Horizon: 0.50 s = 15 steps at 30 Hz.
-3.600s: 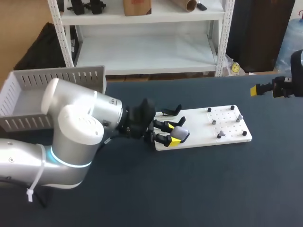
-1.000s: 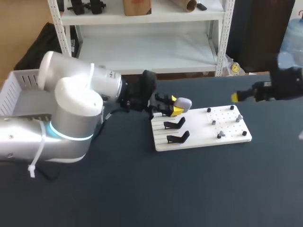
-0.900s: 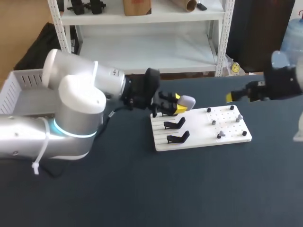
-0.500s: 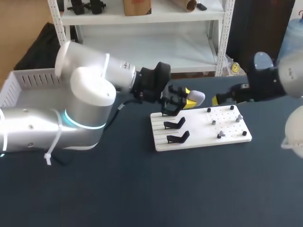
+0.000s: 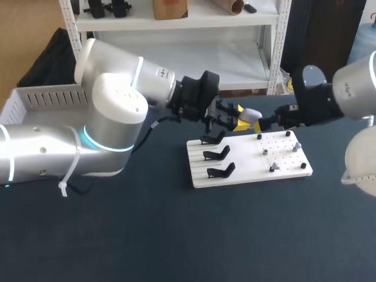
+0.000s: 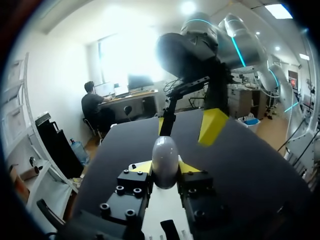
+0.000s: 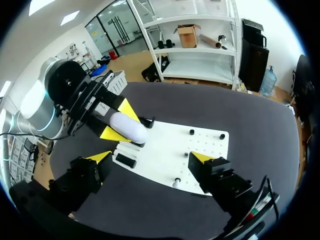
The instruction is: Pick up each earbud case from the left stands, insert the matching earbuds, close the lid, and place the case in the box.
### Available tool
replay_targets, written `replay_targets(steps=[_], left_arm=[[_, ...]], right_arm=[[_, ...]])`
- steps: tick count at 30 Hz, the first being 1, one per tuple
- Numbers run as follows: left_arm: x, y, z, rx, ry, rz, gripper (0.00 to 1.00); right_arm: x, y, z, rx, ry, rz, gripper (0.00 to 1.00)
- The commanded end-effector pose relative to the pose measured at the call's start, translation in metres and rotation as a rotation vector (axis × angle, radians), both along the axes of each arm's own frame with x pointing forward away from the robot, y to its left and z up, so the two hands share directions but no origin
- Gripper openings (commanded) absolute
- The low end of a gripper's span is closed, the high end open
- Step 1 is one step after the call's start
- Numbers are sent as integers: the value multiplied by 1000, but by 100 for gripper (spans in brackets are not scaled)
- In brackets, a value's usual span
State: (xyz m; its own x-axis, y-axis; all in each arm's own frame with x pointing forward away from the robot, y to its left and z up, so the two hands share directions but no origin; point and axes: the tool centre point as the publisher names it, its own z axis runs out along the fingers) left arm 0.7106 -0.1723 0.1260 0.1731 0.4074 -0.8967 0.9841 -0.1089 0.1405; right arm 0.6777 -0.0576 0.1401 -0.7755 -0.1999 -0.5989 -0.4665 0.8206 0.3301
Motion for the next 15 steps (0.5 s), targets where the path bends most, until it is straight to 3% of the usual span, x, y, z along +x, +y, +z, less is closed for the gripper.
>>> replay_targets(steps=[1,15], left_arm=[[-10,0,1,-10,-12,-1,0],[-31,3,-4,-18,-16,-15,0]], right_arm=[[6,3,0,0,9,7,100],[12,-3,7,-23,-3,-6,100]])
